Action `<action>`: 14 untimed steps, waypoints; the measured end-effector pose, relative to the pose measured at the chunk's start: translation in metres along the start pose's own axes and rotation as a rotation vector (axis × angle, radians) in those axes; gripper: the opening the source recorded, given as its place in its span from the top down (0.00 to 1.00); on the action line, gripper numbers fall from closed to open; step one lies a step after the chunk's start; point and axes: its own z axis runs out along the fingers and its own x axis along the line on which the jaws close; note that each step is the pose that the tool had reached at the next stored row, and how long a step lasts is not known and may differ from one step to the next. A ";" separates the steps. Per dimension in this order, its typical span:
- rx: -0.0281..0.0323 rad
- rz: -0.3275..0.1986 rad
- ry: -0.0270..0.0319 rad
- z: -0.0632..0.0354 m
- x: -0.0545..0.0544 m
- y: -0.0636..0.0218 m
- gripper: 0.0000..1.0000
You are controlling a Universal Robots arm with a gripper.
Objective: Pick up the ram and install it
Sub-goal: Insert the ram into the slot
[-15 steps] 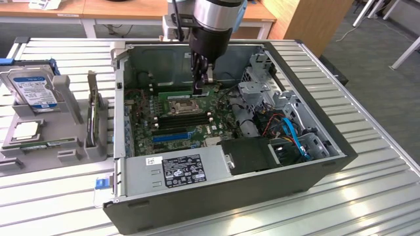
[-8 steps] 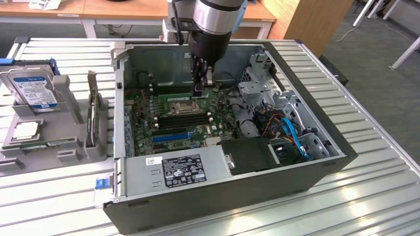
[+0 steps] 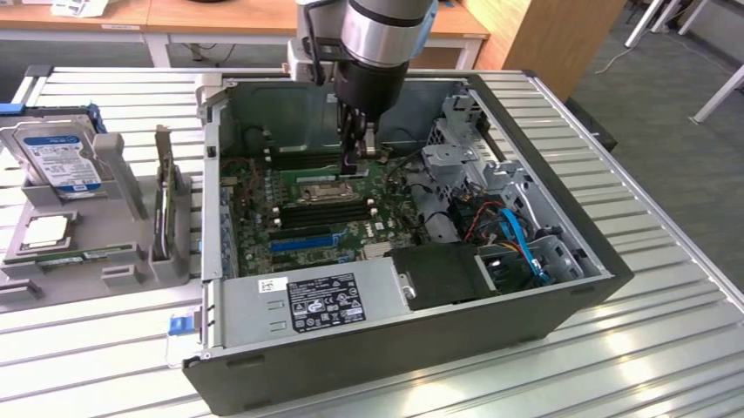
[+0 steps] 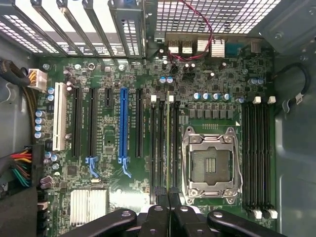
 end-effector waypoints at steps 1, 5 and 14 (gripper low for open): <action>-0.0001 0.000 0.0001 0.0005 0.000 0.0000 0.89; 0.0000 0.000 0.0000 0.0035 0.000 -0.0001 0.89; 0.0000 0.000 -0.0001 0.0125 0.000 -0.0005 0.89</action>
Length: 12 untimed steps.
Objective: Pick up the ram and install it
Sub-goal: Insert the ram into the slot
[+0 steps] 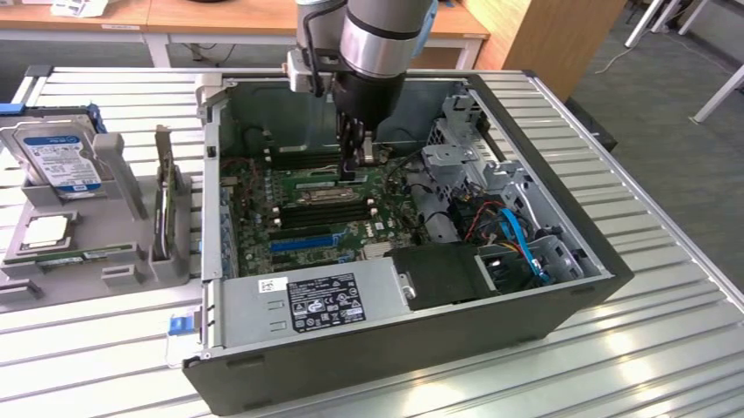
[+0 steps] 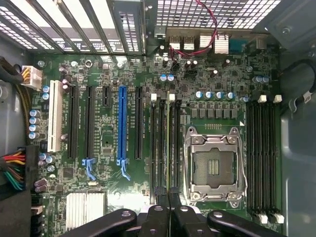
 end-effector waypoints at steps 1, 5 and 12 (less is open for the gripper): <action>-0.0001 0.000 0.0001 0.0009 0.000 0.0000 0.89; 0.0000 0.000 0.0000 0.0044 0.000 -0.0002 0.89; 0.0000 0.000 0.0001 0.0068 0.000 -0.0004 0.89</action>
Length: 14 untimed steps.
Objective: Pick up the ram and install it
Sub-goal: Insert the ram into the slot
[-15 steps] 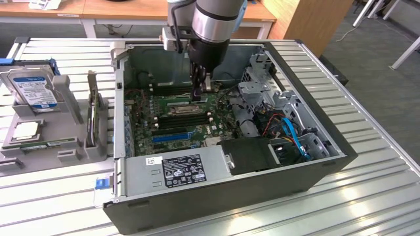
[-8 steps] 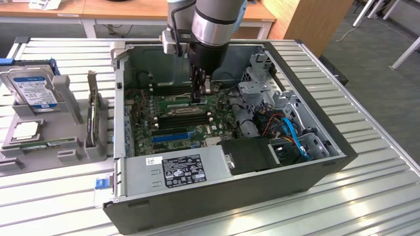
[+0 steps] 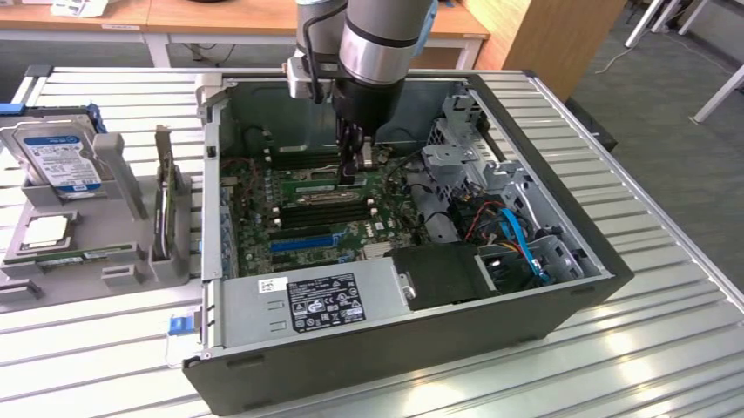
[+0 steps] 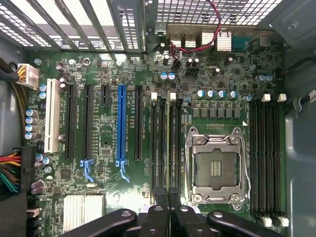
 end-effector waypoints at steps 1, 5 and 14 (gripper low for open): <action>0.0001 0.000 -0.0001 0.0000 0.000 0.0000 0.89; 0.0004 0.000 -0.0001 0.0000 0.000 0.0000 0.89; 0.0085 -0.001 -0.0023 0.0001 0.000 0.0001 0.89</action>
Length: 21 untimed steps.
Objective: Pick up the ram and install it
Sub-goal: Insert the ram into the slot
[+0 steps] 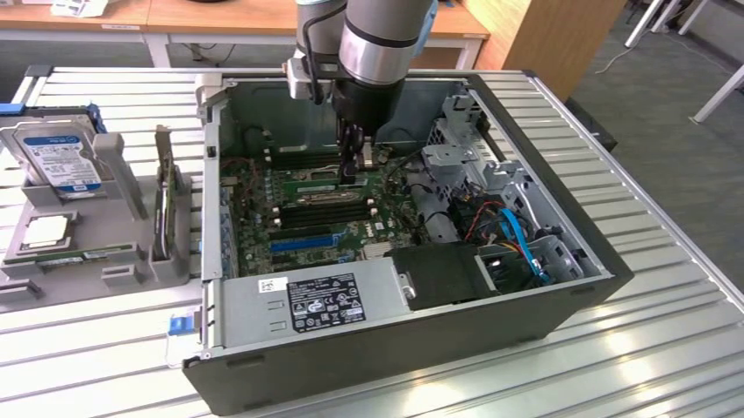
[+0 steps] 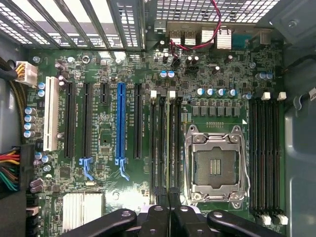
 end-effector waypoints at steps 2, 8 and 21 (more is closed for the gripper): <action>-0.0001 0.000 0.0002 -0.0001 0.000 0.0000 0.89; 0.0000 0.000 0.0000 -0.0002 0.004 0.0000 0.89; -0.0001 0.000 0.0001 -0.0003 0.010 -0.0001 0.89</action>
